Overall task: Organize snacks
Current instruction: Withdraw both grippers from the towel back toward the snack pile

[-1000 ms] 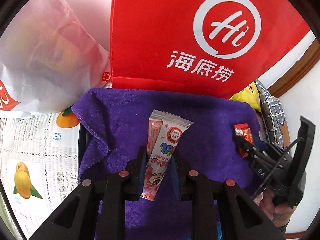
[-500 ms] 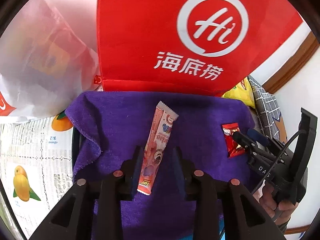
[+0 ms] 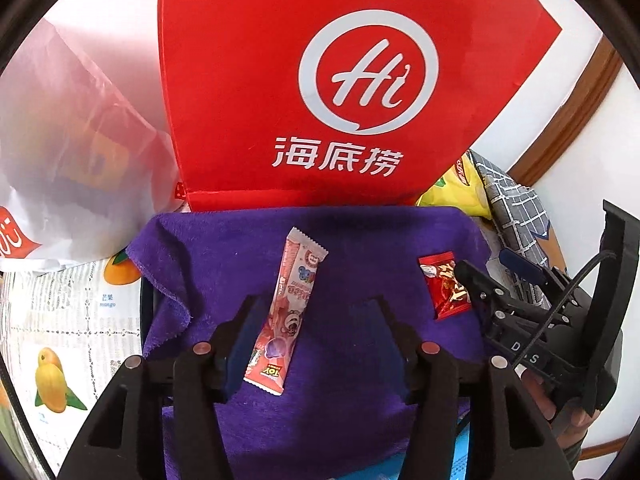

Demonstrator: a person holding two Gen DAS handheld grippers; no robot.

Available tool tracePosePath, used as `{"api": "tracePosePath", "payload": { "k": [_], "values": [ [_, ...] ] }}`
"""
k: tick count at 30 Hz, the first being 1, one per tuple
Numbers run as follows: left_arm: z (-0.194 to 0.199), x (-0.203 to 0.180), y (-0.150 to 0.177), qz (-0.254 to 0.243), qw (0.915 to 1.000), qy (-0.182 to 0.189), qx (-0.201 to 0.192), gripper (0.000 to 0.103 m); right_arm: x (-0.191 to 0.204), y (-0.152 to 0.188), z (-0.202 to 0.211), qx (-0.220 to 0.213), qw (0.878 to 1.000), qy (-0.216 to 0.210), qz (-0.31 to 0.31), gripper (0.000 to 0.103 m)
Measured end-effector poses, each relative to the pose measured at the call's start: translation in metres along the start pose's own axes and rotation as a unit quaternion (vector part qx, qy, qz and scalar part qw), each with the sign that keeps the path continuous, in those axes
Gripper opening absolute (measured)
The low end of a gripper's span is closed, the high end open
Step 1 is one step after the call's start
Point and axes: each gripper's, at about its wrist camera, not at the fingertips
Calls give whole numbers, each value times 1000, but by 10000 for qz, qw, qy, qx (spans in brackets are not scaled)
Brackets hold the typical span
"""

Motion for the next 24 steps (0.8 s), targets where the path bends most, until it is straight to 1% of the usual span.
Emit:
{"api": "tracePosePath", "payload": {
  "k": [4, 8, 12, 18, 21, 24],
  "values": [
    [3, -3, 0, -34, 10000, 13, -22, 54, 4, -2, 4, -101, 9999, 34, 22, 78],
    [8, -5, -1, -38, 10000, -47, -64, 54, 7, -3, 17, -283, 9991, -282, -122, 78],
    [16, -4, -4, -36, 9999, -44, -162, 57, 8, -7, 25, -404, 9985, -332, -140, 78],
    [28, -10, -6, -130, 9995, -105, -275, 61, 0, -11, 47, -775, 9959, -186, -420, 78],
    [35, -18, -5, -218, 9991, -90, -343, 61, -5, -8, 56, -845, 9953, -237, -417, 78],
    [44, -25, -5, -323, 9984, -141, -443, 65, -4, -4, 67, -781, 9965, -194, -241, 78]
  ]
}}
Point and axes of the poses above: each gripper's, at about its wrist camera, not at the fingertips, and z roughly against the way its jaws point, x to its left, y to its underside, and after that the axes turned 11 degrees about -x, right-handed
